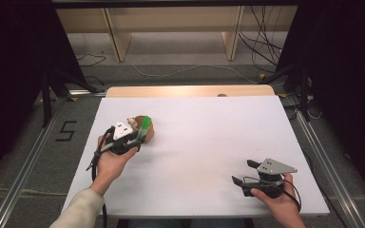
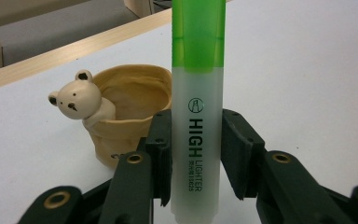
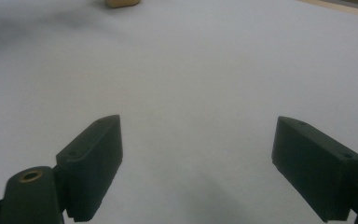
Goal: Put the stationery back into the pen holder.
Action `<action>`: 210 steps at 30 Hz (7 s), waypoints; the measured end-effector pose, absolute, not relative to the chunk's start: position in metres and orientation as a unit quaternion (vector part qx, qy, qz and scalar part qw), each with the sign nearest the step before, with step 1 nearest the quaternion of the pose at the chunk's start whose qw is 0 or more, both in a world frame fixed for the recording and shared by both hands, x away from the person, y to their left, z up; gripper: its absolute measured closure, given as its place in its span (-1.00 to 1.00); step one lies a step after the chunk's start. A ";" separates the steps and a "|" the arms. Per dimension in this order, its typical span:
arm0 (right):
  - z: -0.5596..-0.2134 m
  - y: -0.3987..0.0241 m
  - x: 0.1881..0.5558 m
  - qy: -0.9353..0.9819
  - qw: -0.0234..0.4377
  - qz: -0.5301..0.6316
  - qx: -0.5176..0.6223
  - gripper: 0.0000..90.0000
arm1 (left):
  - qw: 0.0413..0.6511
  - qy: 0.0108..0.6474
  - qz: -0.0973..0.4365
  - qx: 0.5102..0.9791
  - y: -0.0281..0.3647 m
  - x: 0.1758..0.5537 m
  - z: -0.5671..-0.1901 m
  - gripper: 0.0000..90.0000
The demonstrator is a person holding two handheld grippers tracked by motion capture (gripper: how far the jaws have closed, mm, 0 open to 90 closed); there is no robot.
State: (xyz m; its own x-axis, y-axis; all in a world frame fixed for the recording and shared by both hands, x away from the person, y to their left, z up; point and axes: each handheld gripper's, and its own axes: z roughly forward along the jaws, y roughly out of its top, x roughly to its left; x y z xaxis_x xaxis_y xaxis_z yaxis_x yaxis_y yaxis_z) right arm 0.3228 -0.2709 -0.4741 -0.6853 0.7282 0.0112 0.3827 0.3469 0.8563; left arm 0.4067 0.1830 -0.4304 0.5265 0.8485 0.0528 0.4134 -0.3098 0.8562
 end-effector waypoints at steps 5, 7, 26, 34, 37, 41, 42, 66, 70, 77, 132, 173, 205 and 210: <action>-0.474 -0.271 0.323 0.798 0.190 0.455 0.347 -0.62 | 0.427 0.411 0.263 0.761 0.182 0.410 -0.426 0.47; -0.474 -0.271 0.323 0.798 0.190 0.454 0.348 -0.62 | 0.429 0.410 0.265 0.760 0.182 0.411 -0.424 0.47; -0.475 -0.271 0.324 0.798 0.190 0.454 0.348 -0.62 | 0.444 0.408 0.276 0.748 0.176 0.420 -0.412 0.47; -0.475 -0.271 0.324 0.799 0.190 0.453 0.348 -0.62 | 0.447 0.409 0.278 0.745 0.174 0.424 -0.408 0.47; -0.475 -0.271 0.324 0.799 0.189 0.452 0.348 -0.62 | 0.449 0.410 0.279 0.743 0.173 0.426 -0.407 0.47; -0.474 -0.271 0.324 0.799 0.189 0.452 0.348 -0.62 | 0.448 0.409 0.281 0.743 0.173 0.428 -0.406 0.47; -0.474 -0.271 0.324 0.799 0.189 0.452 0.348 -0.62 | 0.450 0.410 0.281 0.742 0.173 0.428 -0.406 0.47; -0.475 -0.270 0.324 0.798 0.190 0.454 0.347 -0.62 | 0.465 0.411 0.297 0.726 0.173 0.438 -0.398 0.47; -0.475 -0.270 0.324 0.798 0.190 0.455 0.347 -0.62 | 0.467 0.409 0.300 0.725 0.171 0.441 -0.397 0.47; -0.475 -0.270 0.324 0.798 0.189 0.454 0.348 -0.62 | 0.471 0.405 0.305 0.722 0.168 0.445 -0.398 0.47; -0.475 -0.270 0.324 0.799 0.188 0.454 0.347 -0.62 | 0.475 0.375 0.327 0.726 0.165 0.460 -0.423 0.47; -0.475 -0.271 0.324 0.800 0.189 0.453 0.345 -0.62 | 0.461 0.371 0.336 0.733 0.168 0.466 -0.441 0.47; -0.474 -0.270 0.323 0.799 0.188 0.453 0.346 -0.62 | 0.439 0.374 0.344 0.741 0.168 0.467 -0.453 0.46; -0.475 -0.270 0.324 0.799 0.188 0.454 0.345 -0.62 | 0.440 0.376 0.345 0.739 0.168 0.467 -0.454 0.41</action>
State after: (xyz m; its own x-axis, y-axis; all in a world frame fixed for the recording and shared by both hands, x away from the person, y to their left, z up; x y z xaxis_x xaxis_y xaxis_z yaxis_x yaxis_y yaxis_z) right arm 0.3236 -0.2704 -0.4746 -0.6906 0.7231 0.0136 0.3814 0.3482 0.8563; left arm 0.4671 0.1678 -0.4537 0.4794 0.8590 0.1798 0.2522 -0.3310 0.9093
